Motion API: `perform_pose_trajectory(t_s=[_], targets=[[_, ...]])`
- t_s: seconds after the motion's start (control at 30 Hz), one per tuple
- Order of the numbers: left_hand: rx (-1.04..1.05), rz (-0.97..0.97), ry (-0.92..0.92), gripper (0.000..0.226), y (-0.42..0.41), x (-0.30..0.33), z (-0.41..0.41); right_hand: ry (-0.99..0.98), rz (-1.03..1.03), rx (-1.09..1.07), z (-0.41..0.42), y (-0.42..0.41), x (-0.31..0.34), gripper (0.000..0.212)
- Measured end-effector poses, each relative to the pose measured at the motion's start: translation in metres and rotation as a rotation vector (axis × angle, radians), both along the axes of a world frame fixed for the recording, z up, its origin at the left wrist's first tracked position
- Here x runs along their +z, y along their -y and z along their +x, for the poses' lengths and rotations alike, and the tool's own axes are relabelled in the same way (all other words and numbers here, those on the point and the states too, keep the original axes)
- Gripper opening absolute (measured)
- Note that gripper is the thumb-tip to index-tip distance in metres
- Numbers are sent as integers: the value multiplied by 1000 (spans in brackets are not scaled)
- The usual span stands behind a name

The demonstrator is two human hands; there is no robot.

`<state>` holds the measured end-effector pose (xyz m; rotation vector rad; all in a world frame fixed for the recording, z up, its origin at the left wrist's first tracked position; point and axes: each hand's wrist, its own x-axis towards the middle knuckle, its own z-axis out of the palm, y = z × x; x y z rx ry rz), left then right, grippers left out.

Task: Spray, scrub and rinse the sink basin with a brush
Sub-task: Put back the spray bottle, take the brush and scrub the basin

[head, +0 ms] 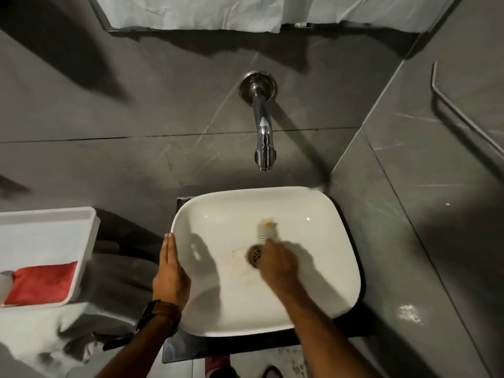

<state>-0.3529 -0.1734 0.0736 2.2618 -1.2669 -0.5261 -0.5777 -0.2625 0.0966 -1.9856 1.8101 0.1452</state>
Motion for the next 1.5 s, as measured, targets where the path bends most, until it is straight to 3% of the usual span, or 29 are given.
perform_pose_trajectory(t_s=[0.07, 0.13, 0.2, 0.3, 0.37, 0.43, 0.53, 0.6, 0.7, 0.83, 1.07, 1.23, 1.4, 1.5], targets=[[-4, -35, -24, 78, 0, -1, 1, -105, -17, -210, -46, 17, 3, 27], [-19, -79, -57, 77, -2, -1, 2, -199, -96, -232, -61, 13, 7, 28], [-17, -92, -85, 75, -4, -3, 2, -88, -40, -216, -37, 3, 4, 28], [-27, -94, -75, 72, -5, -4, 3, 91, 100, -56, 39, -27, 1, 26], [-42, -97, -64, 69, -5, -5, 3, 201, 7, 119, 83, -64, 14, 20], [-54, -103, -60, 68, -5, -6, 4, 282, 166, 228, 85, -75, 27, 11], [-47, -110, -58, 69, -4, -6, 4, 63, -25, 276, 50, -68, 15, 23], [-42, -113, -53, 69, -4, -6, 4, -74, -1, 113, 7, -46, 6, 33], [-26, -106, -59, 70, -4, -5, 2, -237, 7, -126, -55, -21, 14, 31], [-22, -98, -48, 71, -5, -3, 1, -182, 72, -202, -50, -31, 20, 23], [-23, -86, -23, 70, -5, -3, 0, 80, 179, 189, 75, -104, 23, 23], [-30, -84, -29, 72, -4, -5, 2, -49, 123, 178, 28, -88, 28, 28], [-9, -97, -46, 70, -4, -4, 0, -384, 47, -85, -87, -50, 41, 30], [-9, -101, -30, 69, -5, -5, 0, -287, 169, -61, -68, -59, 39, 28]])
